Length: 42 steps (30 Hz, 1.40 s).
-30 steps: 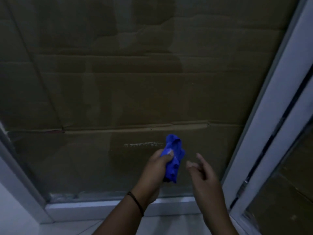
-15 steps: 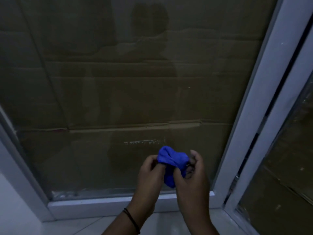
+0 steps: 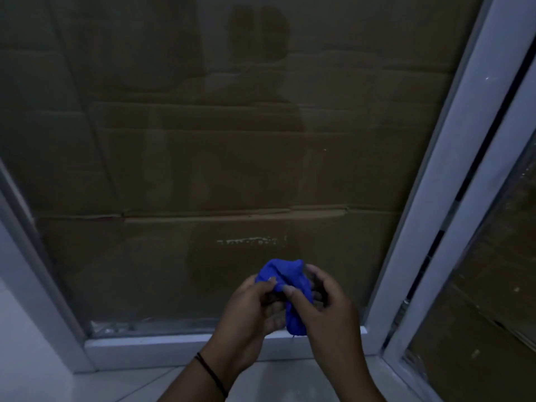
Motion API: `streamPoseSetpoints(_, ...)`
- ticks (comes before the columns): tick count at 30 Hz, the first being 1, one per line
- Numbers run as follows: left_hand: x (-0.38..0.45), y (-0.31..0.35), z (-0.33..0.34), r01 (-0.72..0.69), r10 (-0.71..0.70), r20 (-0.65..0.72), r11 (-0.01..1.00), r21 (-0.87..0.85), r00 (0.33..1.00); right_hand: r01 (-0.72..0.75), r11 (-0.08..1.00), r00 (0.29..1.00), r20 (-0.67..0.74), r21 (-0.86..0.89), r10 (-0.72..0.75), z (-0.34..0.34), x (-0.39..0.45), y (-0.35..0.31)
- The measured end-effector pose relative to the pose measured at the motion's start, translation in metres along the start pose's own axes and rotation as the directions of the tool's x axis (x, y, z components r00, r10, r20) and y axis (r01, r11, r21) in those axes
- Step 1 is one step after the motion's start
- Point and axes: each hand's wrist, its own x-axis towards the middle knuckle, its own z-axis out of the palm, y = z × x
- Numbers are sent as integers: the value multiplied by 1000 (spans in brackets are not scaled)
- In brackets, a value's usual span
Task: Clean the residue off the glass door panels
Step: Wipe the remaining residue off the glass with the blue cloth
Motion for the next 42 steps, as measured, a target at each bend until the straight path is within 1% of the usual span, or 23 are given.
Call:
streamPoseSetpoints(1, 0, 1, -3, 15, -14, 18, 1000, -27, 1000, -28, 1000, 1000, 7, 9, 28, -1, 1, 1)
streamPoseSetpoints(3, -1, 1, -6, 17, -15, 72, 1000, -23, 997, 9, 994, 999, 42, -105, -5, -3, 2, -1)
streamPoseSetpoints(4, -2, 2, -5, 3, -5, 85, 1000, 26, 996, 44, 985, 995, 90, -167, -30, -4, 2, -2)
streamPoseSetpoints(6, -3, 3, -2, -43, 41, 31, 994, 100, 999, 94, 971, 975, 220, -220, -44, -4, 0, -7)
streamPoseSetpoints(7, -1, 4, -3, -63, 64, -10, 995, 74, 998, 98, 971, 965, 258, -220, -39, -4, -1, -9)
streamPoseSetpoints(8, 0, 6, -3, -67, 67, -48, 998, -1, 997, 95, 970, 966, 255, -223, -36, -4, -2, -9)
streamPoseSetpoints(10, 3, 12, -5, -44, 25, -88, 973, -227, 996, 88, 968, 982, 183, -233, -46, -6, -5, -9)
streamPoseSetpoints(11, 4, 15, -7, -33, 6, -87, 951, -309, 996, 73, 973, 987, 153, -219, -39, -7, -7, -10)
streamPoseSetpoints(13, 4, 19, -9, -1, -21, -52, 922, -387, 998, -17, 993, 989, 146, -120, 34, -8, -7, -12)
streamPoseSetpoints(15, 1, 21, -11, 42, -40, 12, 902, -431, 999, -147, 985, 976, 174, 92, 130, -9, -6, -15)
streamPoseSetpoints(17, 0, 22, -15, 87, -67, 64, 913, -399, 996, -216, 942, 970, 165, 259, 177, -9, -4, -19)
streamPoseSetpoints(21, -4, 20, -18, 151, -130, 97, 956, -250, 987, -218, 896, 975, 129, 386, 182, -11, 0, -23)
streamPoseSetpoints(23, -4, 18, -17, 118, -109, 58, 978, -171, 992, -231, 873, 972, 139, 429, 189, -12, 2, -26)
streamPoseSetpoints(25, -4, 16, -14, 45, -46, -6, 997, -54, 999, -249, 859, 966, 173, 448, 189, -12, 3, -28)
streamPoseSetpoints(27, -4, 15, -13, -9, 13, -73, 998, 57, 997, -254, 853, 964, 192, 456, 184, -11, 3, -29)
streamPoseSetpoints(28, -5, 15, -13, -18, 26, -82, 995, 96, 996, -252, 854, 965, 189, 455, 184, -11, 3, -30)
streamPoseSetpoints(30, -8, 18, -12, -24, 26, -21, 994, 108, 999, -241, 860, 968, 172, 450, 181, -9, 2, -31)
streamPoseSetpoints(32, -11, 21, -11, -10, 6, 88, 999, 42, 996, -227, 866, 972, 157, 446, 174, -7, 2, -31)
streamPoseSetpoints(34, -16, 21, -9, -10, -1, 195, 998, 55, 981, -192, 894, 979, 144, 404, 145, -4, 2, -34)
streamPoseSetpoints(36, -17, 19, -9, -11, 6, 225, 1000, 24, 974, -106, 950, 992, 99, 295, 80, -2, 0, -33)
streamPoseSetpoints(38, -16, 19, -11, 50, -22, 222, 991, -120, 975, -45, 984, 998, 57, 170, 36, -2, -3, -30)
streamPoseSetpoints(40, -14, 18, -14, 109, -47, 264, 968, -225, 964, -86, 987, 993, 89, 139, 74, -1, -5, -25)
streamPoseSetpoints(42, -15, 17, -14, 139, -49, 306, 950, -279, 951, -169, 966, 970, 207, 195, 128, 2, -7, -20)
